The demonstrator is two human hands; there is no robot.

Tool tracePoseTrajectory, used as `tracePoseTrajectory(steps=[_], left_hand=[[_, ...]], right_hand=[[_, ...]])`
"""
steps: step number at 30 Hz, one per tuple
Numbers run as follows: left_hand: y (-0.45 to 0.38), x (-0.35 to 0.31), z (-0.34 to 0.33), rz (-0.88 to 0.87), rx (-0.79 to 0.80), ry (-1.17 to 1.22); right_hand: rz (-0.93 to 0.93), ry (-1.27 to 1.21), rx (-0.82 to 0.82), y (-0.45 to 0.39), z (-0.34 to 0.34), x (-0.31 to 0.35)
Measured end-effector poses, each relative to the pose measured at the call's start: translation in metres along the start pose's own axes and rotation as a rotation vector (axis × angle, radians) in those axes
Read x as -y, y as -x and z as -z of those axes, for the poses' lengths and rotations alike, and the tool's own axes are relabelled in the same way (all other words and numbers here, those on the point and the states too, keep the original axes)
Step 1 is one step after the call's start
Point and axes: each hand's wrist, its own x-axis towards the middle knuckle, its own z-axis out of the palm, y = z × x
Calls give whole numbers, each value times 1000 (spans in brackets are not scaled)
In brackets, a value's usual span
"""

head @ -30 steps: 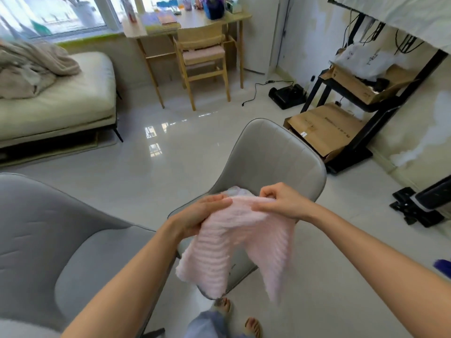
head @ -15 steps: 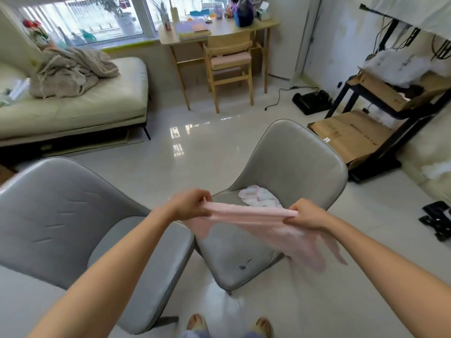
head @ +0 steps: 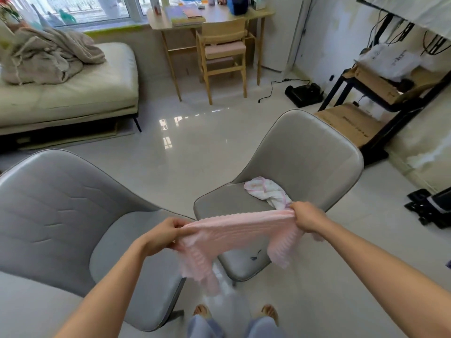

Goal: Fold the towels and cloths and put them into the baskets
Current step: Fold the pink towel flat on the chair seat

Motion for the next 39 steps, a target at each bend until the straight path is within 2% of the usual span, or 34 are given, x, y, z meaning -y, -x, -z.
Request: tracePoseTrajectory(steps=[2,5,9,12,14,17,20,22,24,27,33,36,38,39], left_hand=[[0,25,14,161,33,-144],[-4,65,35,360,34,-589],[-3,93,50,386,14,-921],[-14,109,61,452,-14,-1049],[-25,109,67,454,-109,-1062],[-44,97,91,357,-433,-914],[-56,83,116,71,-802,-655],[-59,80,125,-94,-948,-601],[-66,84,127,-188,-1013,-619],[-87,112,115,-191,-958,-684],[-146,197,74,183,-623,-720],[-176,249,52,455,-361,-763],[-190,273,34,589,-174,-805],[-193,274,27,637,-131,-800]], right_hand=[[-56,-68,18,-6,-10,20],[-114,-110,53,-13,-26,47],[-102,-17,90,-23,-51,79],[-76,-26,123,-41,-65,103],[-65,-47,115,-52,-64,116],[-16,-198,-14,-79,-50,135],[6,-354,-205,-97,-31,151],[-34,-379,-273,-105,-23,155],[-12,-444,-316,-112,-18,160],[202,-201,-331,-123,-29,160],[464,12,-250,-156,-117,154],[456,93,-59,-180,-181,142],[480,182,92,-192,-219,133],[474,216,161,-197,-232,129]])
